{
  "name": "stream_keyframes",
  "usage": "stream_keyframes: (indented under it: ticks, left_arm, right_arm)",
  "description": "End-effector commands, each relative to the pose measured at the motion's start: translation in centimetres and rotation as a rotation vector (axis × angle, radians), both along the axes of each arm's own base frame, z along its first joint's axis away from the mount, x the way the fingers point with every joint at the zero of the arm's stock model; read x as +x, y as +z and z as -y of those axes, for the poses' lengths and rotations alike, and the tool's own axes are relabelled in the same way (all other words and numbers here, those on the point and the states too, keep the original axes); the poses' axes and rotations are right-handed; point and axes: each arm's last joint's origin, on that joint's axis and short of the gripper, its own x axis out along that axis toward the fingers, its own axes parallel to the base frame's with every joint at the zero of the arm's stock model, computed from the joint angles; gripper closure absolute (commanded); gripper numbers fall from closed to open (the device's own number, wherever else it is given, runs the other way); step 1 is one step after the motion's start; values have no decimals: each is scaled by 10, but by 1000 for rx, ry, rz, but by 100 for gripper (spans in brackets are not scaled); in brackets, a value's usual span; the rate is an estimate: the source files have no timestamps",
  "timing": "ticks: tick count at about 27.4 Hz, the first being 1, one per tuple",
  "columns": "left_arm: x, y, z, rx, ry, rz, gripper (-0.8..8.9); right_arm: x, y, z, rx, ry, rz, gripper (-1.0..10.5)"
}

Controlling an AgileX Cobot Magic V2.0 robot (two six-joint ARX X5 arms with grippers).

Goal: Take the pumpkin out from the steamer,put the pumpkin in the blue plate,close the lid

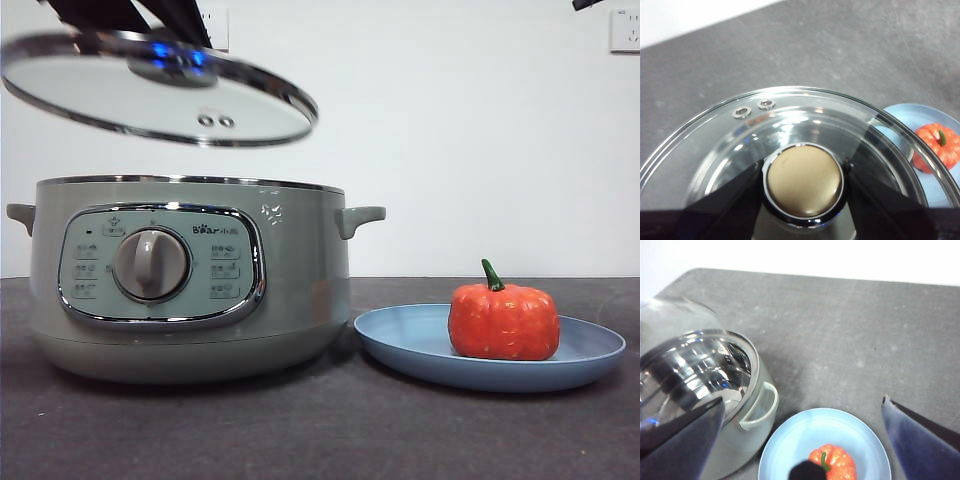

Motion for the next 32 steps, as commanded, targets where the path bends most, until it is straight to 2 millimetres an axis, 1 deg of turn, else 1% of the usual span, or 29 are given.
stream_keyframes:
  ticks: [1,8,14,18,20,21,23,24,25,29,32]
  left_arm:
    - [10,-3,8,-26,-16,9,826]
    - [28,-31,23,23,-35,-90,826]
    - [36,-55,29,88,-42,-192,826]
    - [35,-60,29,126,-54,-225,825]
    - [35,-60,28,130,-55,-228,776]
    - [35,-60,28,131,-55,-228,713]
    - [36,-60,28,136,-44,-225,491]
    - [36,-60,27,141,-34,-221,406]
    - [37,-60,26,145,-26,-219,362]
    - [35,-57,23,142,-16,-217,370]
    - [27,-46,18,128,-16,-191,375]
  right_arm:
    - [-1,-1,1,5,-5,-2,351]
    - [-2,-1,1,5,-5,0,352]
    - [-2,-1,1,4,-6,-3,352]
    - [-2,-3,1,-5,-6,-19,352]
    - [-3,-3,2,-7,-6,-22,352]
    - [-3,-3,2,-7,-6,-22,352]
    - [-3,-3,2,-9,-5,-26,352]
    - [-3,-4,2,-11,-6,-29,352]
    - [-3,-4,2,-14,-5,-34,352]
    - [-4,-6,2,-24,-5,-51,352]
    - [-5,-7,3,-33,-5,-65,352]
